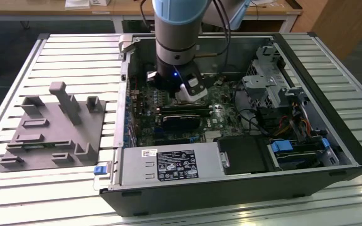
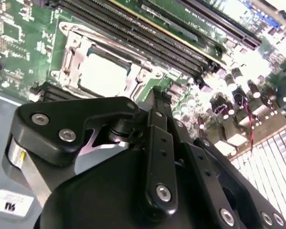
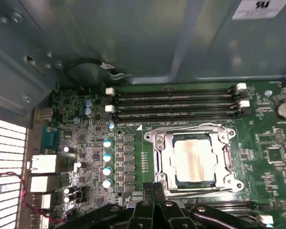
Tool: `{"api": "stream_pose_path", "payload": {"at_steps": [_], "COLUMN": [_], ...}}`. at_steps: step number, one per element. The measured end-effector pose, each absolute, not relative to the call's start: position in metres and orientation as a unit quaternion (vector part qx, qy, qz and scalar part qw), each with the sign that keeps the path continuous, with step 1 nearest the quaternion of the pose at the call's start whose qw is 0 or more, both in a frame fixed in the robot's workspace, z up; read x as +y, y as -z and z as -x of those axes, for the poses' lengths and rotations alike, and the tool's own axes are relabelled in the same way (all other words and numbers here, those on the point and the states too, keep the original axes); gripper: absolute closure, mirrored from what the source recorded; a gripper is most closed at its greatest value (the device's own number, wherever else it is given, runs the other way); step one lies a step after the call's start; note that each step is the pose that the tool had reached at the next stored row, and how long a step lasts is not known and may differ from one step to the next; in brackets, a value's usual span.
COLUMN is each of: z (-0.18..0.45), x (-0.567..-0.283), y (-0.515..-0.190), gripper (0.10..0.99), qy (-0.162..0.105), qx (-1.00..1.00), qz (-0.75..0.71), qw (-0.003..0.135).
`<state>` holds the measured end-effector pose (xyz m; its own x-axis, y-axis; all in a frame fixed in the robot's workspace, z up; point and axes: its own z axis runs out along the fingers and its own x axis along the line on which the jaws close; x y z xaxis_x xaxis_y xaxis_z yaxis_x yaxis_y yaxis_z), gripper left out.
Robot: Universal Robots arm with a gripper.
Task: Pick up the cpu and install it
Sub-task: 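Install the second cpu locking lever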
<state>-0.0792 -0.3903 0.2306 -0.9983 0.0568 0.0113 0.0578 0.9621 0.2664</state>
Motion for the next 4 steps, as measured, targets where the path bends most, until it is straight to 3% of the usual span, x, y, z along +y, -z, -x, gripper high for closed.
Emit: {"api": "stream_pose_path", "payload": {"at_steps": [4], "z": [0.0792], "x": [-0.3904], "y": [-0.2408], "gripper": [0.980], "qy": [0.134], "qx": [-0.991], "qz": [0.029], "qw": [0.002]}}
